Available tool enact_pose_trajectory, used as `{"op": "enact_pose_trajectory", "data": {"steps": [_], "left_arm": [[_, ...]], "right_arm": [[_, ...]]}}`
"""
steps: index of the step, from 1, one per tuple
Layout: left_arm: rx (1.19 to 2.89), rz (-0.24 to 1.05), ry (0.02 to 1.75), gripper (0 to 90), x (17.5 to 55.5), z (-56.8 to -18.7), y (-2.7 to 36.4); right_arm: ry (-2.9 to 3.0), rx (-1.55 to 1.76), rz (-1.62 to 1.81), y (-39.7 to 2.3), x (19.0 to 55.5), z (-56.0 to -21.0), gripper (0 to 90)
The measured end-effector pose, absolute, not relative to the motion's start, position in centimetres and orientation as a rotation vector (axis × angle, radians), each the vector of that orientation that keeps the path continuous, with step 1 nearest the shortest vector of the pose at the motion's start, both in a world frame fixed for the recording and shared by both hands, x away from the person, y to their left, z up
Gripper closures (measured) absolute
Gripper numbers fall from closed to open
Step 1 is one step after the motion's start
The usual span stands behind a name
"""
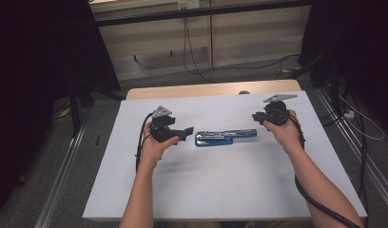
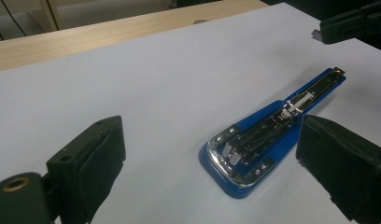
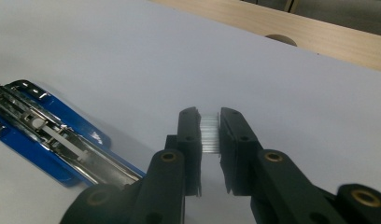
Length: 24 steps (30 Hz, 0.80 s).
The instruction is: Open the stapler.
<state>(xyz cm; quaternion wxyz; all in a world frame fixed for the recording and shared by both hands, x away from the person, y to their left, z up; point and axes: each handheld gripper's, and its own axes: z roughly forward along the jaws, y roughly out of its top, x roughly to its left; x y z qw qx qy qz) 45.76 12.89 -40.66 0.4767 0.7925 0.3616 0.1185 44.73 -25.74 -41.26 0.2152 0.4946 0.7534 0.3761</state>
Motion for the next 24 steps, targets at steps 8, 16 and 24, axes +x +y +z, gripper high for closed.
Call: {"op": "enact_pose_trajectory", "data": {"steps": [8,16,24], "left_arm": [[1.941,0.291,0.885,7.2,45.6,-40.4,13.3],[1.943,0.290,0.883,7.0,45.6,-40.3,13.5],[1.952,0.292,0.882,6.6,45.6,-40.3,13.7]], "right_arm": [[2.111,1.338,1.067,-24.9,44.5,-40.6,78.9],[2.135,1.291,1.094,-24.0,44.5,-40.2,78.9],[2.161,1.267,1.106,-23.3,44.5,-40.1,78.9]]}}
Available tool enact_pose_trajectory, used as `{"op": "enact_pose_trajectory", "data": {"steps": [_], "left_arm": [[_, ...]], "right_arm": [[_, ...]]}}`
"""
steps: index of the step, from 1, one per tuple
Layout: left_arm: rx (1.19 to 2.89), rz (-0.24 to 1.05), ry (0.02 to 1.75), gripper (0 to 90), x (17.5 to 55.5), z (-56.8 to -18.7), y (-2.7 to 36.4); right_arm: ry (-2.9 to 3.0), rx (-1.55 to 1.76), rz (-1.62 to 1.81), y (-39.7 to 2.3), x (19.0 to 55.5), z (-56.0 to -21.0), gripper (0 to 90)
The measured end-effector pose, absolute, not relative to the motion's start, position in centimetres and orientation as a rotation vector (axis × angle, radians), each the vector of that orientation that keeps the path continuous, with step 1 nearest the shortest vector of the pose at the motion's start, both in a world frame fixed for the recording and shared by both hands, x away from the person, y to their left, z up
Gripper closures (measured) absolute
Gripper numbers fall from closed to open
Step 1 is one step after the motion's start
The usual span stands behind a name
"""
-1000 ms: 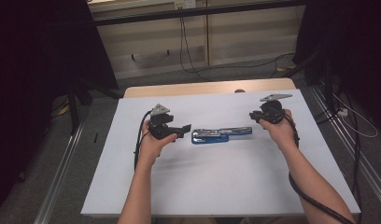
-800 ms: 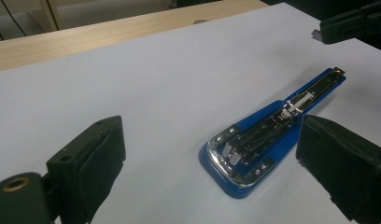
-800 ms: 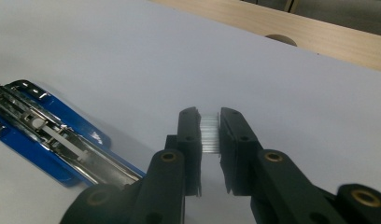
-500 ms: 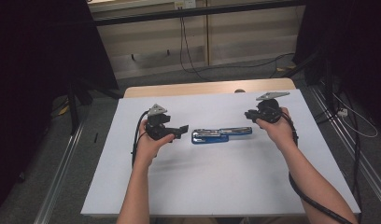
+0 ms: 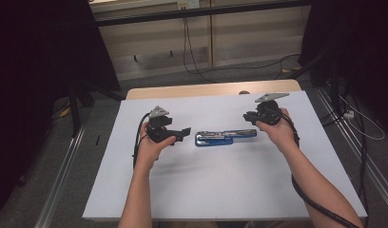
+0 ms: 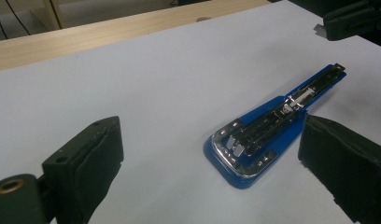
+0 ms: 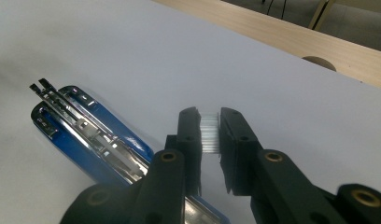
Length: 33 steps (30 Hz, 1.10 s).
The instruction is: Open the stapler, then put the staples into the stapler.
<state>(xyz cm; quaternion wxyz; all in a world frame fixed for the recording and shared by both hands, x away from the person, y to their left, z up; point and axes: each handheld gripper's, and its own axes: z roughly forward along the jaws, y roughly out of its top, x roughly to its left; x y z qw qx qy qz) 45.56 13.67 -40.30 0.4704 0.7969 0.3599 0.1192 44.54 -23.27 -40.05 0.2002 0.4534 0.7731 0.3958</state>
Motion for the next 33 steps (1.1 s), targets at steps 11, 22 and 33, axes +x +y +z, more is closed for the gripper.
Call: {"op": "enact_pose_trajectory", "data": {"steps": [11,22,33], "left_arm": [[1.958,0.291,0.883,6.4,45.4,-40.3,13.8],[1.963,0.297,0.884,6.3,45.5,-40.3,14.1],[1.969,0.290,0.881,6.3,45.3,-40.3,13.9]], "right_arm": [[2.198,1.215,1.129,-22.0,44.6,-39.9,78.9],[2.239,1.153,1.139,-21.0,44.6,-39.6,78.9],[2.287,1.094,1.177,-19.7,45.0,-39.6,78.9]]}}
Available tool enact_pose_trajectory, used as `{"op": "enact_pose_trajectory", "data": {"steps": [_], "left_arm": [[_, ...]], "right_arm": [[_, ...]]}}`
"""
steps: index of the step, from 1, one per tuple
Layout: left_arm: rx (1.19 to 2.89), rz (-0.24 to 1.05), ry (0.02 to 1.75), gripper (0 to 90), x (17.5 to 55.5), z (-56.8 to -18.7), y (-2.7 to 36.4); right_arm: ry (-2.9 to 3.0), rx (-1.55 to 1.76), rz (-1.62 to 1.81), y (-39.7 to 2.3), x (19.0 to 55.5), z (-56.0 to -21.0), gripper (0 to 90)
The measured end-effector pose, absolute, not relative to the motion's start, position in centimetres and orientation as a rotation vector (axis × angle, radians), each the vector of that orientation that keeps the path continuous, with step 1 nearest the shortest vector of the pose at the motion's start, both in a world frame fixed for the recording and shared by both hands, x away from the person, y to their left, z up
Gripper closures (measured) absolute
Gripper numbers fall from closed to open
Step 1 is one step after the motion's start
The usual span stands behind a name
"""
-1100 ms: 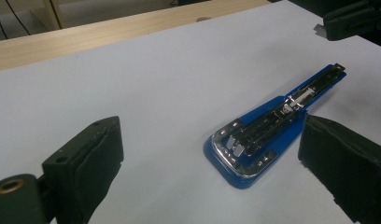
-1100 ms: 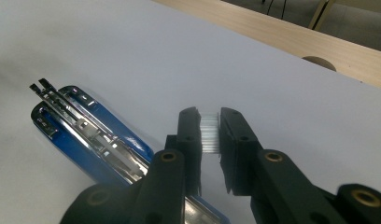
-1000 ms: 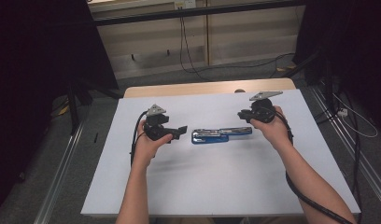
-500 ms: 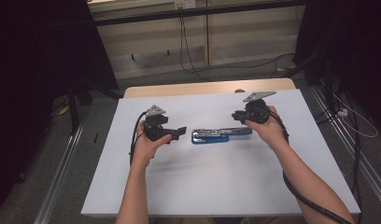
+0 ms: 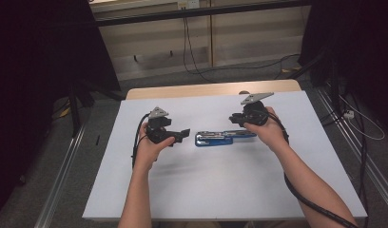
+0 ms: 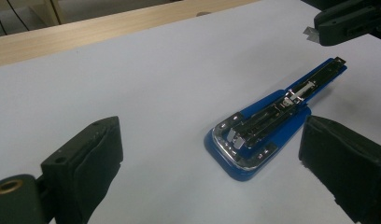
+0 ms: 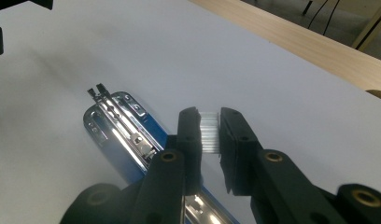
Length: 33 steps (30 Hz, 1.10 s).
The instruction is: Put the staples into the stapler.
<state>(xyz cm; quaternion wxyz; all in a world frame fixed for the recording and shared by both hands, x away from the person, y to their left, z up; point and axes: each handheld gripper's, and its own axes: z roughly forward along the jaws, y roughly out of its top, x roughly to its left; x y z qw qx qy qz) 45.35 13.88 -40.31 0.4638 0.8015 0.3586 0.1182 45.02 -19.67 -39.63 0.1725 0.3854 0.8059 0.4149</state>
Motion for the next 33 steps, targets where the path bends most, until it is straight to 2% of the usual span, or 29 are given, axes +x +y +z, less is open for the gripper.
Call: {"op": "enact_pose_trajectory", "data": {"steps": [33], "left_arm": [[1.983,0.283,0.886,6.3,44.8,-40.5,14.5]], "right_arm": [[2.450,0.902,1.248,-16.4,46.3,-40.2,78.9]]}}
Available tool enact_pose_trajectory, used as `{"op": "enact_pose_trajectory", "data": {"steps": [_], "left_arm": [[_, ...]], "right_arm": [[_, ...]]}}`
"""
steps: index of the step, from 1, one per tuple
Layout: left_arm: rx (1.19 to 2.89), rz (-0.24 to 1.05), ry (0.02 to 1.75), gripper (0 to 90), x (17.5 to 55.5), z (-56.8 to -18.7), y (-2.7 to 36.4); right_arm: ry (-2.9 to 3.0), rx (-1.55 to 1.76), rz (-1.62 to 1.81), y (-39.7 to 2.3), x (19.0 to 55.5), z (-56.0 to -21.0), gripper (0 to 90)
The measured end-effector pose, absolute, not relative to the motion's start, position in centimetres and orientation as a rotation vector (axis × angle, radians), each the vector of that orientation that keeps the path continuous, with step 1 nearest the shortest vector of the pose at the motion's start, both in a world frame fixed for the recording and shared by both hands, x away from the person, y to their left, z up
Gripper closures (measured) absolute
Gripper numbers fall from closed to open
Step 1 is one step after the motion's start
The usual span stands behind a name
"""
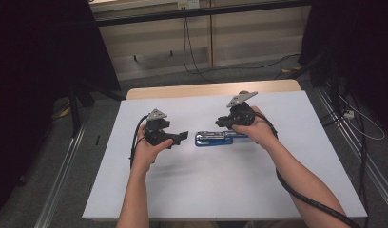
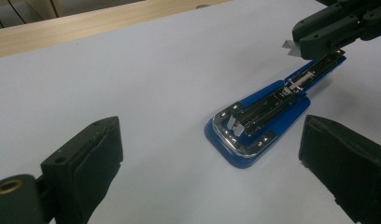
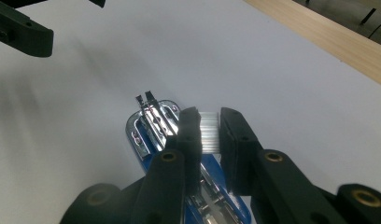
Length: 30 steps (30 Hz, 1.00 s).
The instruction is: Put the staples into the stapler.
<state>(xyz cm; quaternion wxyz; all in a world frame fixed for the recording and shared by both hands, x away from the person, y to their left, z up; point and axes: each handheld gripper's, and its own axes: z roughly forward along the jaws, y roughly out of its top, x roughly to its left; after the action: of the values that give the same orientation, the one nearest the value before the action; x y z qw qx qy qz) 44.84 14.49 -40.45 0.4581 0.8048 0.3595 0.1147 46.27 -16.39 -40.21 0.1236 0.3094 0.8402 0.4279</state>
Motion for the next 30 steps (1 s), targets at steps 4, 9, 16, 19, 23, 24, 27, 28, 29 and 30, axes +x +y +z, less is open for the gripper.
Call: {"op": "enact_pose_trajectory", "data": {"steps": [4,9,16,19,23,24,27,28,29,30], "left_arm": [[1.984,0.284,0.889,6.3,44.7,-40.5,14.6],[1.986,0.285,0.888,6.3,44.7,-40.4,14.8],[1.983,0.289,0.893,6.3,44.6,-40.4,15.0],[1.984,0.287,0.891,6.3,44.6,-40.4,15.0],[1.987,0.282,0.889,6.3,44.6,-40.4,15.0],[1.984,0.282,0.893,6.3,44.6,-40.4,15.0],[1.991,0.282,0.887,6.3,44.6,-40.4,15.0],[1.991,0.281,0.886,6.3,44.6,-40.4,15.0],[1.991,0.280,0.886,6.3,44.6,-40.4,15.0],[1.989,0.279,0.889,6.3,44.6,-40.5,15.0]], "right_arm": [[2.468,0.880,1.250,-16.0,46.4,-40.3,78.9],[2.490,0.853,1.248,-15.5,46.5,-40.4,78.9],[2.517,0.823,1.244,-15.1,46.5,-40.5,78.9],[2.527,0.808,1.239,-15.0,46.6,-40.6,78.9],[2.548,0.784,1.236,-14.9,46.6,-40.7,78.9],[2.552,0.784,1.240,-14.8,46.6,-40.7,78.9],[2.566,0.772,1.233,-14.6,46.6,-40.9,78.9],[2.569,0.768,1.230,-14.6,46.6,-40.9,78.9],[2.570,0.762,1.233,-14.5,46.6,-41.0,78.9],[2.578,0.755,1.232,-14.4,46.6,-41.0,78.9]]}}
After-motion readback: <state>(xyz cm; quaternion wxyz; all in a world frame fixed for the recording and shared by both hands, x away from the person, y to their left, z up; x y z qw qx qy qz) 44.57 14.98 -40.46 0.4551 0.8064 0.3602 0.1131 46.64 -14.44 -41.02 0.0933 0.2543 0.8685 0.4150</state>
